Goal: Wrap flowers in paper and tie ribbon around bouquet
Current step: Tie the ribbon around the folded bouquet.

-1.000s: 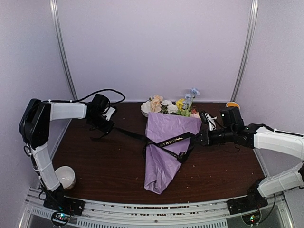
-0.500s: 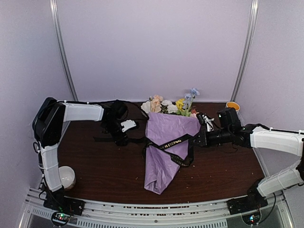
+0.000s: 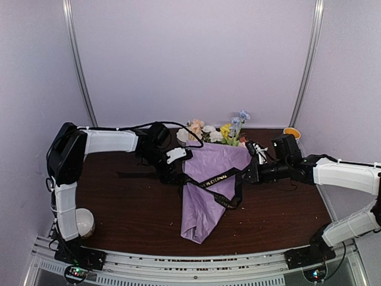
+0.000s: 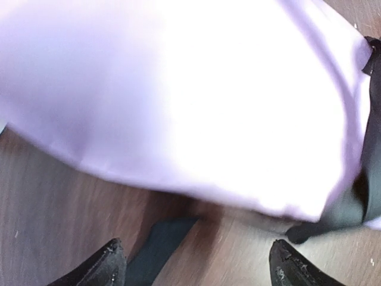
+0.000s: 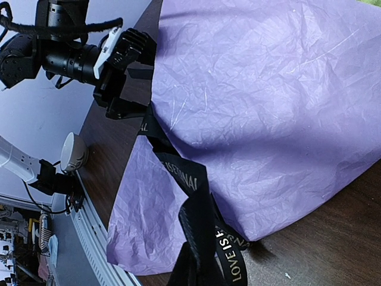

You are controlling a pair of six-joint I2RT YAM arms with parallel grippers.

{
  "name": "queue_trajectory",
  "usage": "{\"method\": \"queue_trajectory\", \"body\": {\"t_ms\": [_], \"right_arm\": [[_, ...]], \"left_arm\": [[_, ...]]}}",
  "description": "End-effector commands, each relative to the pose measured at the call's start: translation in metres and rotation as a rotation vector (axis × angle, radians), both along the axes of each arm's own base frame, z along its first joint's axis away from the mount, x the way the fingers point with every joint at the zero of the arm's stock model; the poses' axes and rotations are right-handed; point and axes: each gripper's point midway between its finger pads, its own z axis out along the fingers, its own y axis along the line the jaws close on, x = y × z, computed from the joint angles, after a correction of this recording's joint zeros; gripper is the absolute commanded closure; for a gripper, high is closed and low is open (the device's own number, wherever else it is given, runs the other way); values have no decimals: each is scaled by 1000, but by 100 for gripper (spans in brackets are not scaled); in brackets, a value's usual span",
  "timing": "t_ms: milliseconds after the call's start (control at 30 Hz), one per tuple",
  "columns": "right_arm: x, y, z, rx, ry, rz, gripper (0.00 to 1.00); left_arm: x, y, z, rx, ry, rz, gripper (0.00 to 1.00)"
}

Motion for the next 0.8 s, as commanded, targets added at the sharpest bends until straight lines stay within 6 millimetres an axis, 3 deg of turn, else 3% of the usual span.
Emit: {"method": "queue_trajectory", "body": {"t_ms": [0,67,167,300,500,633,767], "right_arm": [[6,3,21,31,-44,-3,100],[6,3,22,32,-45,-2,100],[6,4,22,34,-45,-1,100],[6,4,22,38,-44,0,100],[5,3,24,41,-48,1,100],[3,3,26,45,-53,3,100],[5,-2,29,30,-66,-17,100]], "left_arm": [[7,-25,-13,6,-57,-33,15],[23,-22,-15,32,-119,26,16],[27,-22,-18,50,-150,23,16],[48,-10,-24,129,-249,104,17],[58,-8,-22,120,-291,148,36],[65,-2,-22,92,-272,189,62],[76,15,-17,77,-238,260,100]]}}
